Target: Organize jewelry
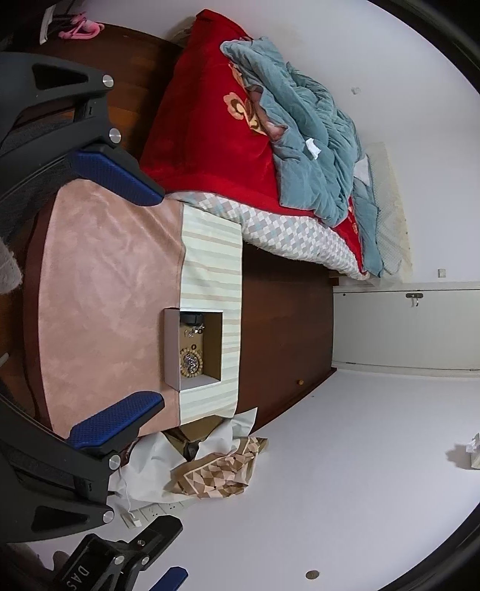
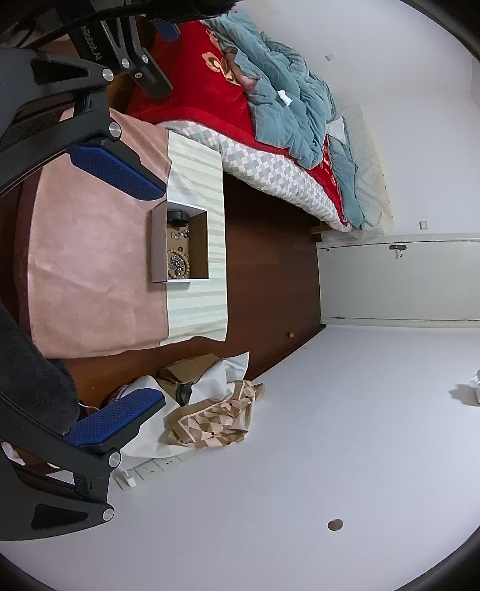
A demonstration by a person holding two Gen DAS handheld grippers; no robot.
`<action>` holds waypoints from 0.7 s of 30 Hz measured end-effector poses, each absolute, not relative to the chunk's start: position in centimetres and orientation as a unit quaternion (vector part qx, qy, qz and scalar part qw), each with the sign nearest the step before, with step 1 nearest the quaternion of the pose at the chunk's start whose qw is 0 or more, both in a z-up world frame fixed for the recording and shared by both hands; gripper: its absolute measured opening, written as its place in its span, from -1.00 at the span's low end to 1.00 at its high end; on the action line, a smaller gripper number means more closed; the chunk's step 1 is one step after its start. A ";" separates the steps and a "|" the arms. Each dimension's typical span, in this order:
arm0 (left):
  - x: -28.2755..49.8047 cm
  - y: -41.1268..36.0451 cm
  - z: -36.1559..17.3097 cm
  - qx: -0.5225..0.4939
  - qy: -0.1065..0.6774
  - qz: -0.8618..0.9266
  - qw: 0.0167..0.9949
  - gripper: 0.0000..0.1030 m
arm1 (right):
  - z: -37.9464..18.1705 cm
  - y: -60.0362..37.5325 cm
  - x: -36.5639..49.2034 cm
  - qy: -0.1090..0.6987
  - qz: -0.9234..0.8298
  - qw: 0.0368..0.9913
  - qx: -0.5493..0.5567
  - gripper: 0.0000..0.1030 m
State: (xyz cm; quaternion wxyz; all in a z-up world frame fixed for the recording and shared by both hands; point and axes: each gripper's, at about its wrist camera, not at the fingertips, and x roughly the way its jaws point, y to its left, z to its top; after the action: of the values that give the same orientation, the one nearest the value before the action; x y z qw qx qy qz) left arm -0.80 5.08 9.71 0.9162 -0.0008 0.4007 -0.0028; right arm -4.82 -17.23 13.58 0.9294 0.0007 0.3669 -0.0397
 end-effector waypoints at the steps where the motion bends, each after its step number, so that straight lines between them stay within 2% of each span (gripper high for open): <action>1: -0.9 5.0 9.7 -0.002 0.402 -0.003 0.916 0.99 | 13.7 -17.2 -4.8 0.368 -0.040 0.929 0.000 1.00; 8: 0.3 5.0 9.1 -0.005 0.410 0.003 0.912 0.99 | 13.4 -16.9 -3.7 0.377 -0.037 0.926 -0.004 1.00; 21: 5.8 4.4 7.9 -0.001 0.410 0.009 0.912 1.00 | 10.7 -17.1 3.4 0.391 -0.047 0.919 -0.011 1.00</action>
State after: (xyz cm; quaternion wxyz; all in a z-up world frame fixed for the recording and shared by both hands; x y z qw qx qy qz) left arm 5.77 4.39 7.90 0.9120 -0.0013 0.4100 0.0089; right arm 3.42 -17.15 10.71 0.9190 -0.0109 0.3915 -0.0465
